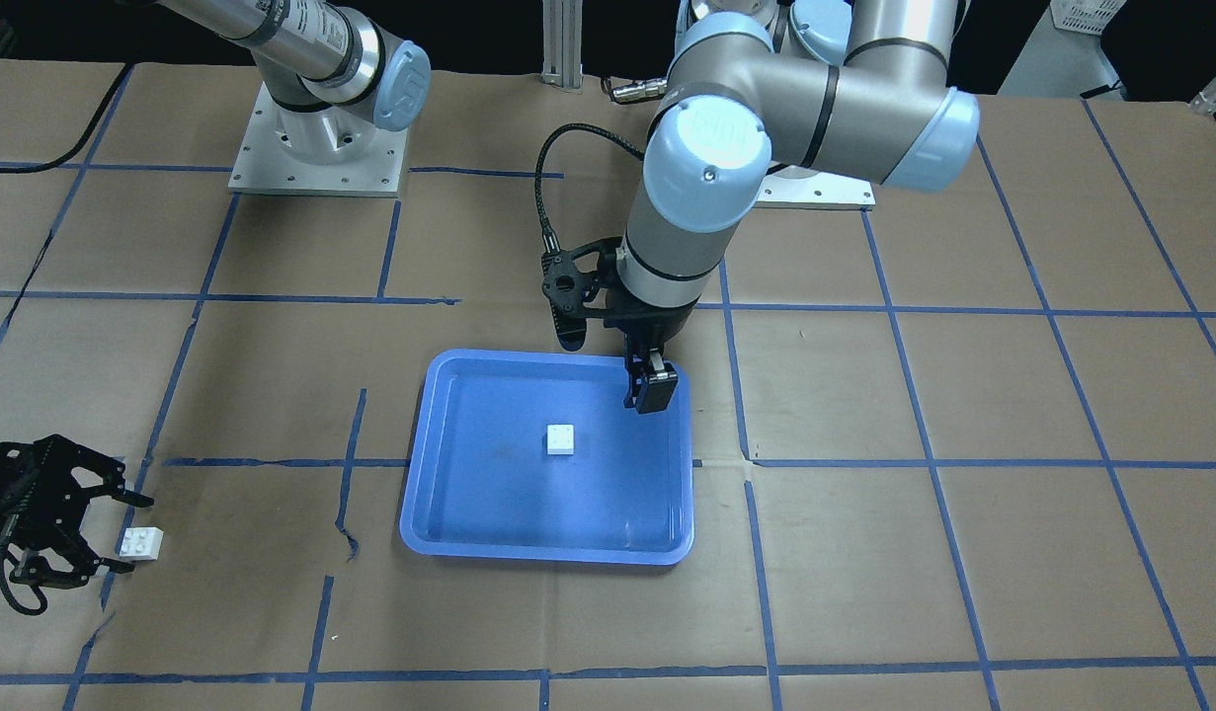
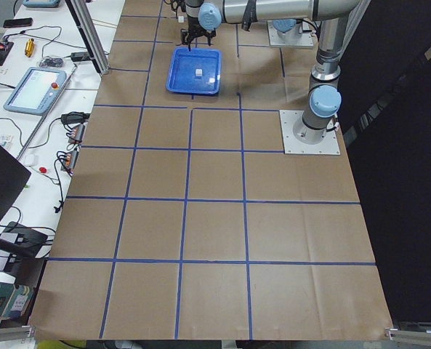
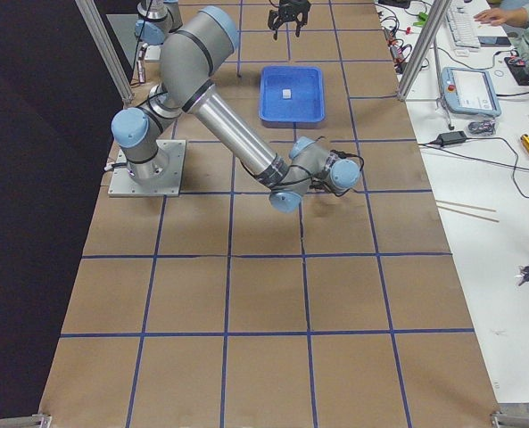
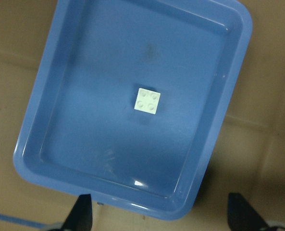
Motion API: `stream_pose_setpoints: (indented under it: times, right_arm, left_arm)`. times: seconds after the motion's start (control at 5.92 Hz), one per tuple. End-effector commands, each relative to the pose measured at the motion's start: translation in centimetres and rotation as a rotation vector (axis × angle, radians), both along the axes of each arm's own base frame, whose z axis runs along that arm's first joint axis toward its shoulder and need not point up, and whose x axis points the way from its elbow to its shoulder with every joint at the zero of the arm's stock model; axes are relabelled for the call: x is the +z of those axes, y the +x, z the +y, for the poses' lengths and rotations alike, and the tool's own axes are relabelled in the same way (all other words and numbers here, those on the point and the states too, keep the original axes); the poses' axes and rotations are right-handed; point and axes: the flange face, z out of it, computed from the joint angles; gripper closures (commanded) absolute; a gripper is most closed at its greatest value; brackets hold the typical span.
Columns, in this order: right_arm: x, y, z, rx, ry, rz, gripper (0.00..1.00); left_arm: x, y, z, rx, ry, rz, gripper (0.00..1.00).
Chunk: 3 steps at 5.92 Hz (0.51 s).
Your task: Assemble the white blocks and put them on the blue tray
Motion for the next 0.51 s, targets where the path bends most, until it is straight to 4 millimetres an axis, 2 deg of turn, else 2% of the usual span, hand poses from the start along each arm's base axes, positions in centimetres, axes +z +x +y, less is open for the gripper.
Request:
stream_pose_setpoints:
  times: [0.0, 0.17, 0.34]
  right_arm:
    - [0.2, -0.1, -0.1, -0.001, -0.009, 0.012, 0.55]
    - [0.4, -0.2, -0.2, -0.001, -0.011, 0.013, 0.63]
    - [0.7, -0.2, -0.3, -0.005, -0.016, 0.017, 0.68]
  left_arm:
    - [4.8, 4.0, 1.8, 0.348, -0.015, -0.016, 0.01]
    - [5.7, 4.7, 2.0, 0.598, -0.032, -0.067, 0.01]
    - [6.3, 4.9, 2.0, 0.764, -0.05, -0.063, 0.01]
